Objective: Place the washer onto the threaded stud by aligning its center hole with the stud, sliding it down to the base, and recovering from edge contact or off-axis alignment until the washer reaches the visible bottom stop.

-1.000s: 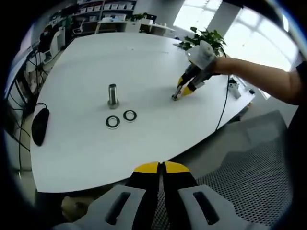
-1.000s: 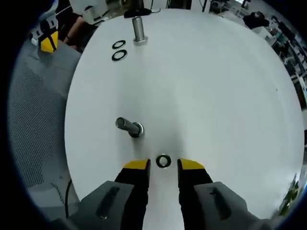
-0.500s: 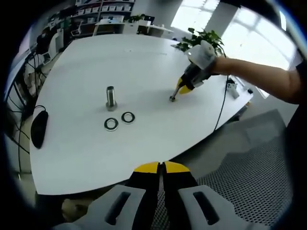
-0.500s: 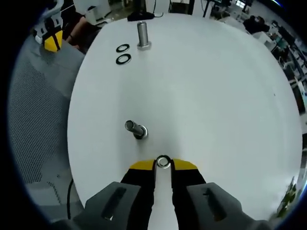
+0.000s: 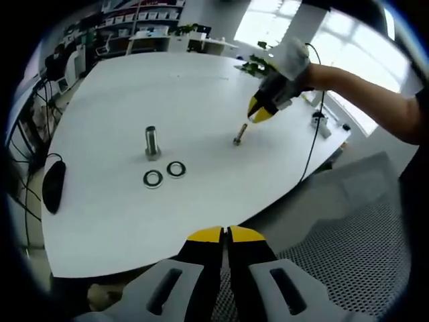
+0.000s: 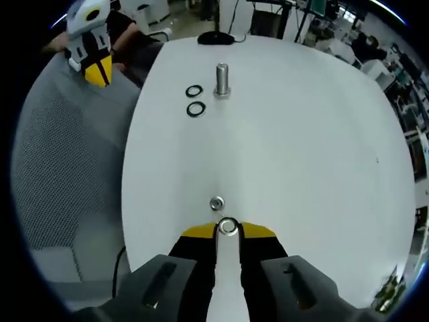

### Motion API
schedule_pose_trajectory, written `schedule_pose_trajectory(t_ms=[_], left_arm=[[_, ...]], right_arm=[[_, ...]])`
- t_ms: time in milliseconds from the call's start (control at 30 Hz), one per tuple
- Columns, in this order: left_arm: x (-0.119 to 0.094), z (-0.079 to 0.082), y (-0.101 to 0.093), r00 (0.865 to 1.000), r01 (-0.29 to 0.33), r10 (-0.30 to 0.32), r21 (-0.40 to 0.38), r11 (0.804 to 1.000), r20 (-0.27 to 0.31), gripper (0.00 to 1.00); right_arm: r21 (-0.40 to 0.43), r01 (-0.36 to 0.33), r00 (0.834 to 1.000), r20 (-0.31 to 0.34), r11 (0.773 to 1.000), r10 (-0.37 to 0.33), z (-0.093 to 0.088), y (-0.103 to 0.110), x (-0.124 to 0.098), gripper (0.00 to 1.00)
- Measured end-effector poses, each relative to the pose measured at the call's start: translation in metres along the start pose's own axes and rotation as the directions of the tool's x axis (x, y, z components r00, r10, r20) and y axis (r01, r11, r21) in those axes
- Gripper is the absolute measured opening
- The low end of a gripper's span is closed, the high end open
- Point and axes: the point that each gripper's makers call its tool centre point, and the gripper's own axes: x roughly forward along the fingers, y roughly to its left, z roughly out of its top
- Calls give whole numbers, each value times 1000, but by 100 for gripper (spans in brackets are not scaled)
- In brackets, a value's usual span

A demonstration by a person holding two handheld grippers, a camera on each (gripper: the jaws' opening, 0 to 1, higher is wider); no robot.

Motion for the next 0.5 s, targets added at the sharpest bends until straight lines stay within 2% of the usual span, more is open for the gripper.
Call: schedule_pose_trajectory(t_ms=[167,500], left_arm=[[0,2,-1,1000,1,-1,10,1000,13,0],[0,0,-1,1000,4,-4,29,1000,7,0]], right_arm=[[-23,-10,1000,-5,1000,10,6,6,1,13],[-38,-8,999,-39,999,7,8,3,4,13]])
